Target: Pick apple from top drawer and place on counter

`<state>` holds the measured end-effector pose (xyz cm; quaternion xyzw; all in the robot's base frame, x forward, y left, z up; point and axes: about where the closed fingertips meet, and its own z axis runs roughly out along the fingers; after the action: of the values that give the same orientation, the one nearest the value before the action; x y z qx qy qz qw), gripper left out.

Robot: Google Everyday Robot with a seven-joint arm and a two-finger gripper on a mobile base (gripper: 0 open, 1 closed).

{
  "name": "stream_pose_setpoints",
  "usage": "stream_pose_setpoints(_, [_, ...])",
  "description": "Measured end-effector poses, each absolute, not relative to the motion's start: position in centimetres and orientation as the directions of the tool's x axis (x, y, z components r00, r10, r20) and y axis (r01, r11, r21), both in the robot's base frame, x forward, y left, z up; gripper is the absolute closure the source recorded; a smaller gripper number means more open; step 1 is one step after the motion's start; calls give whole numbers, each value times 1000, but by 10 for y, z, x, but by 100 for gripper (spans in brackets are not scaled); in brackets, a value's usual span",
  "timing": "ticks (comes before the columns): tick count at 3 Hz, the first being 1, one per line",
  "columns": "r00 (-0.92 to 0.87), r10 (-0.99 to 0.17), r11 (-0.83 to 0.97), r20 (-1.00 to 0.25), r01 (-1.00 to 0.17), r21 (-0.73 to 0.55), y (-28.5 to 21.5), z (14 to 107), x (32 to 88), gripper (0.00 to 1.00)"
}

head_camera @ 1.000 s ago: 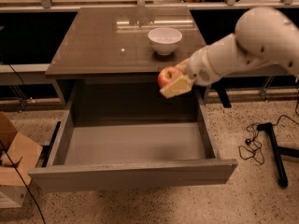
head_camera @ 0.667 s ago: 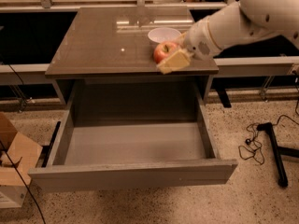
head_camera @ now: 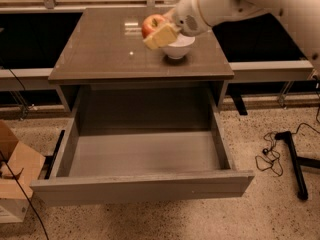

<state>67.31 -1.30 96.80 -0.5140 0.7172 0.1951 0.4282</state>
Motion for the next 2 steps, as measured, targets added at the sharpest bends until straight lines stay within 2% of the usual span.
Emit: stream_pose_setpoints(2, [-176,-537,424,-825,-902,-83,54,928,718,100])
